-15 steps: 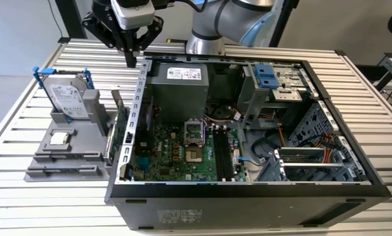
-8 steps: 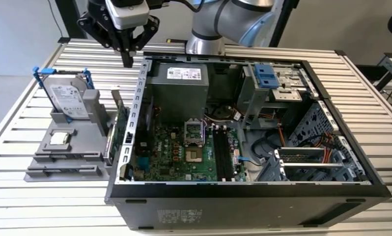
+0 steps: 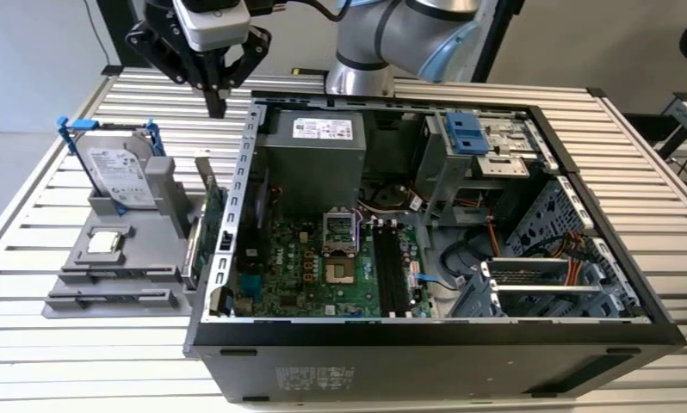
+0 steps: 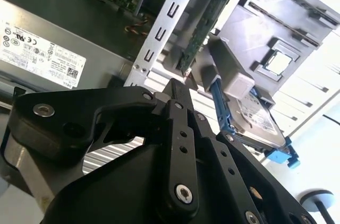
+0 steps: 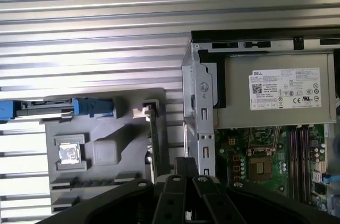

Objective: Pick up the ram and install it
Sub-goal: 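Reach for the ram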

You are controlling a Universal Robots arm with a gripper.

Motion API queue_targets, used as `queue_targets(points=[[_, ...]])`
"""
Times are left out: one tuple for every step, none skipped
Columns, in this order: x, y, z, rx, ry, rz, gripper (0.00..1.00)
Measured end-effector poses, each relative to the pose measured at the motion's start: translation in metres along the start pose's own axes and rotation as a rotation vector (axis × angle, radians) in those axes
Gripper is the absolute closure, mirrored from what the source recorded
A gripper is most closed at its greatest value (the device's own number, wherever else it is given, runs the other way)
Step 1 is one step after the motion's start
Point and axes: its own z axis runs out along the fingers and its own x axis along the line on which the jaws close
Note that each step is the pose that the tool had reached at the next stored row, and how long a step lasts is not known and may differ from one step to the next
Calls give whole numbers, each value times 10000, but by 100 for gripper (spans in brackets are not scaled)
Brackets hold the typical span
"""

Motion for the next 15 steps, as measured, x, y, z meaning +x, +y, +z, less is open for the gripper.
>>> queue_targets(points=[[8, -1, 0, 1, 0, 0, 100], [20, -2, -1, 1, 0, 0, 100], [34, -3, -1, 1, 0, 0, 100], [47, -3, -1, 0, 0, 1, 100], [59, -4, -1, 0, 0, 1, 100], [69, -5, -2, 0, 0, 1, 100], [80, -6, -2, 1, 1, 1, 100], [91, -7, -2, 0, 0, 1, 100], [103, -7, -2, 1, 1, 1, 100], [114, -8, -2, 0, 0, 1, 100], [126, -9, -2, 0, 1, 1, 100], [140, -10, -3, 0, 1, 1, 100], [152, -11, -3, 0, 0, 0, 100], [165, -12, -3, 0, 1, 0, 100], [175, -12, -4, 1, 2, 1, 100]])
